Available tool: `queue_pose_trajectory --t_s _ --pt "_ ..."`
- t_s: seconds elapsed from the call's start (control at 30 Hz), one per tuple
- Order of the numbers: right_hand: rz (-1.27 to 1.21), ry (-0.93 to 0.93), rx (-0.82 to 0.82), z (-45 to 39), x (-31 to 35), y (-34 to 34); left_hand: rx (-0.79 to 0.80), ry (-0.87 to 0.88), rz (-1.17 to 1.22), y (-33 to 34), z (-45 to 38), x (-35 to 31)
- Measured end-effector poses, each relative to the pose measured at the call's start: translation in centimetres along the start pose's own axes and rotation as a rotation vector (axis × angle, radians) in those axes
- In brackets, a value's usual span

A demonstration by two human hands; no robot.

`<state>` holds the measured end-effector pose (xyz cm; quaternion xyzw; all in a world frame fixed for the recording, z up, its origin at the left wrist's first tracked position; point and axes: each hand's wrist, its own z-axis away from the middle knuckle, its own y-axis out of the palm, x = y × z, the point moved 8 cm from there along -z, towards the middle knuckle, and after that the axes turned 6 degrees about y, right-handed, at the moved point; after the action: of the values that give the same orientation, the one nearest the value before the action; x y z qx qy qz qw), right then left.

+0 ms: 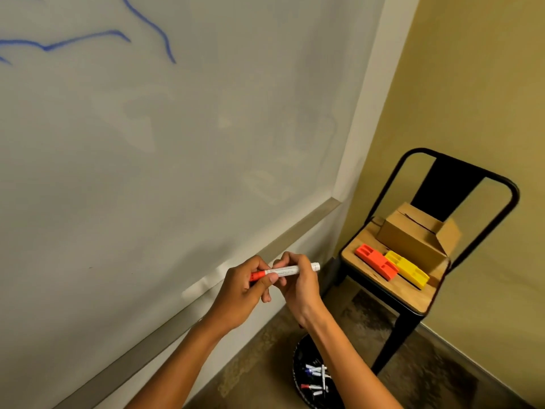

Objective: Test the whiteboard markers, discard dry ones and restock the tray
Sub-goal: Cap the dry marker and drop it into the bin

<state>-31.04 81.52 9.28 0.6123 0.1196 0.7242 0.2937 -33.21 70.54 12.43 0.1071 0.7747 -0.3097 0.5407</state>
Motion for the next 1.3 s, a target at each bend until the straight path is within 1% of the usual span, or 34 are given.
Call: queue_pose_trajectory --t_s 0.1,0.2,0.27,0.37,0.53,0.6,0.67,0.77,0.87,0.93,1.0,1.1,1.2,1.3 --pt "0.033 -0.006 -0.041 0.2 -0.7 -1.9 0.025 -0.012 -0.009 1.3 -0.2 1.2" --pt "0.140 0.023 -0.200 1.8 -2.7 -5.6 0.068 -0.036 -0.028 3.2 0.5 3.3" --pt "0.224 0.048 -0.272 3.6 -4.1 -7.9 0.127 -0.015 -0.048 5.3 1.3 4.5" --pt "0.313 0.069 -0.333 6.0 -6.3 -11.2 0.234 -0.008 -0.074 8.5 3.2 7.5" --pt "0.556 0.121 -0.601 10.9 -9.0 -16.8 0.446 -0.035 -0.340 12.5 6.9 13.4" --pt "0.658 0.154 -0.685 12.6 -10.1 -18.9 0.541 -0.043 -0.446 13.5 8.1 14.3" --pt "0.781 0.197 -0.744 13.9 -11.4 -21.1 0.602 -0.009 -0.575 14.1 8.8 14.5" --pt "0.967 0.242 -0.740 14.9 -12.5 -22.7 0.640 0.002 -0.696 14.8 9.3 15.2" --pt "1.048 0.272 -0.722 14.5 -12.1 -23.1 0.636 -0.001 -0.718 15.7 9.3 15.4" --pt "1.079 0.290 -0.738 13.8 -11.5 -23.7 0.641 0.013 -0.714 16.1 9.1 15.1" --pt "1.080 0.307 -0.791 13.5 -11.0 -24.6 0.644 0.033 -0.704 16.2 8.7 14.8" --pt "1.078 0.261 -0.860 13.4 -9.9 -24.8 0.637 0.056 -0.687 16.1 8.0 14.3" --pt "1.117 0.218 -0.847 13.1 -9.6 -24.5 0.635 0.075 -0.691 15.9 7.3 14.1" --pt "1.138 0.235 -0.847 13.4 -9.7 -24.7 0.652 0.072 -0.691 16.1 6.7 14.2"
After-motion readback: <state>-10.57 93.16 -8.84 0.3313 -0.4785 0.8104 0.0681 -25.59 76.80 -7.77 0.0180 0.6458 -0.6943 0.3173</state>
